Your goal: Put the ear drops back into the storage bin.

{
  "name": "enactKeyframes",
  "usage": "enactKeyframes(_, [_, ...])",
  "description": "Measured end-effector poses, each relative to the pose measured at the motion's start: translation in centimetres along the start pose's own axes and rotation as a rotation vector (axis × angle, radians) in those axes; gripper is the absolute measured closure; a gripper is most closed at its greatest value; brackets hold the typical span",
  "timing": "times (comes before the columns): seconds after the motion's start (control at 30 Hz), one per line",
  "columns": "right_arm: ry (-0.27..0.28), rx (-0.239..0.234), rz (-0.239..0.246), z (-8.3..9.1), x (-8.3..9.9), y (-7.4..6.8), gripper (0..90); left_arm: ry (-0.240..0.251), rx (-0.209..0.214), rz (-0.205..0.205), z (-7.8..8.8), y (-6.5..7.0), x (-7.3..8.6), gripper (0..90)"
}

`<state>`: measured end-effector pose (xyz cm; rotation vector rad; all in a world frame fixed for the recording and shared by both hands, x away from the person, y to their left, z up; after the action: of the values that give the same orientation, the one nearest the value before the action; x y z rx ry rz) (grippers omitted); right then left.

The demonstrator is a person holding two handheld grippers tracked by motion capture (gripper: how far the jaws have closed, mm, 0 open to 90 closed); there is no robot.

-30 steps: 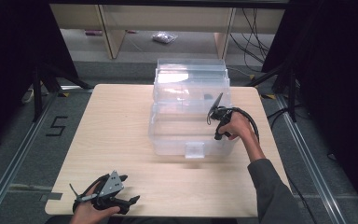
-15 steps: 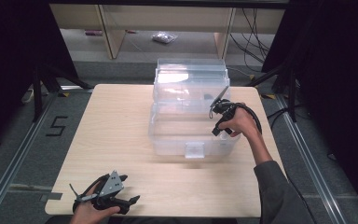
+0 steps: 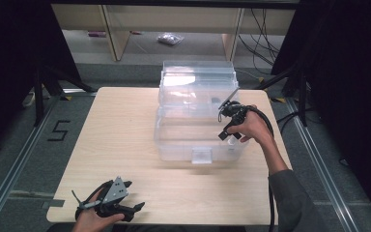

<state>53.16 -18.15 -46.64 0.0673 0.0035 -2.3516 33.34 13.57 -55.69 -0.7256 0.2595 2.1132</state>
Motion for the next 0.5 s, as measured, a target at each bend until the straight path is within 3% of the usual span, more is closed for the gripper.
enactKeyframes(0.13, [0.040,-0.016,0.004,0.4,-0.4,-0.6,22.0,-0.004,0.007,-0.003,0.0,0.1,0.0,17.7])
enactKeyframes(0.3, [0.054,-0.022,0.013,0.6,-0.7,-1.4,21.0,0.004,0.006,0.006,0.0,0.1,0.0,17.6])
enactKeyframes(0.4, [0.042,-0.022,-0.006,0.8,-0.6,-1.7,20.8,0.004,0.003,0.006,0.0,0.0,0.0,17.7])
enactKeyframes(0.5, [0.064,-0.019,0.024,0.9,-0.8,-1.9,20.5,0.003,0.000,0.005,0.0,0.0,0.0,17.7])
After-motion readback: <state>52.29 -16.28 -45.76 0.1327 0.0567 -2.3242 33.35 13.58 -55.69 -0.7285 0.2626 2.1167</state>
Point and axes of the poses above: each handheld gripper's, and its own axes: z roughly backward along the jaws, x roughly out of its underside, y roughly to its right, the point moved 9 cm from there along -z, roughly forward along the jaws, and after that the axes turned 14 degrees about -y, right-handed, at the moved point
